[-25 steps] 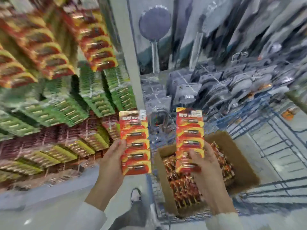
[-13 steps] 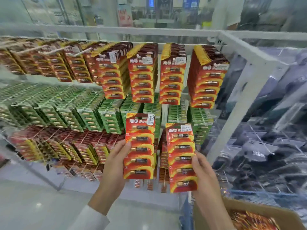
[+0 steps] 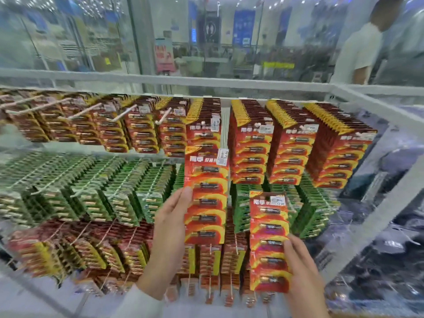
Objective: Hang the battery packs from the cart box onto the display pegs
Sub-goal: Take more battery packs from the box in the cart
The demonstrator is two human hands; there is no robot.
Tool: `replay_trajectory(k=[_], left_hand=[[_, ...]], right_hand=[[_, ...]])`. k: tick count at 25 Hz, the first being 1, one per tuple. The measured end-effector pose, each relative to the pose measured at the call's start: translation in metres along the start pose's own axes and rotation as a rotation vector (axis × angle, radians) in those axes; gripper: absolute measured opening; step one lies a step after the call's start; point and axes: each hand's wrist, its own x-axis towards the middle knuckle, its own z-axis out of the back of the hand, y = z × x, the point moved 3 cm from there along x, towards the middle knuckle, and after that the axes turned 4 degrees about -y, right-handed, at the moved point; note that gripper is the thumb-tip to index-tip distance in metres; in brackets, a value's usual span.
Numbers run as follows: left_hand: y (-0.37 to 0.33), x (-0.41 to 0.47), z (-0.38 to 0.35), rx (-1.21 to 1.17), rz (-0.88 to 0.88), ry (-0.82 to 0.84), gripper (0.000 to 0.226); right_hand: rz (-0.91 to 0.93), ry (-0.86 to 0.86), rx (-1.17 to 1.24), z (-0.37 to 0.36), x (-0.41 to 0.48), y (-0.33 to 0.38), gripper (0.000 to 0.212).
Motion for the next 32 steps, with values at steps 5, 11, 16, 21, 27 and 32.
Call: replay_trajectory(k=[5,11,16,21,27,32], left_hand=[[-0.036,0.046,-0.022,0.001,-0.108,0.02,0.028],[-0.031,0.063,-0.029,-0.024,-0.1,-0.004,0.025],[-0.025,0.066,-0.024,-0.048,-0.077,-0.045,0.025],[-0.021,0.081,-0.03,-0.003,-0.064,-0.058,0.024],[-0.012,0.105,-0.034,0.009,-0.062,-0.073,0.028],[-0.004,0.11,-0.032,0.022,-0.076,-0.092,0.029]], right_hand=[[0.017,-0.012,-0.03,-0.013,-0.004,0.007,0.01],[0.028,0.011,-0.008,-0.015,0.004,0.021,0.014],[0.031,0.048,-0.029,-0.016,0.014,0.028,0.021],[0.054,0.088,-0.012,-0.019,0.02,0.042,0.028],[0.274,0.034,0.009,-0.019,0.034,0.1,0.014],[0.407,-0.034,-0.014,-0.018,0.052,0.127,0.016]])
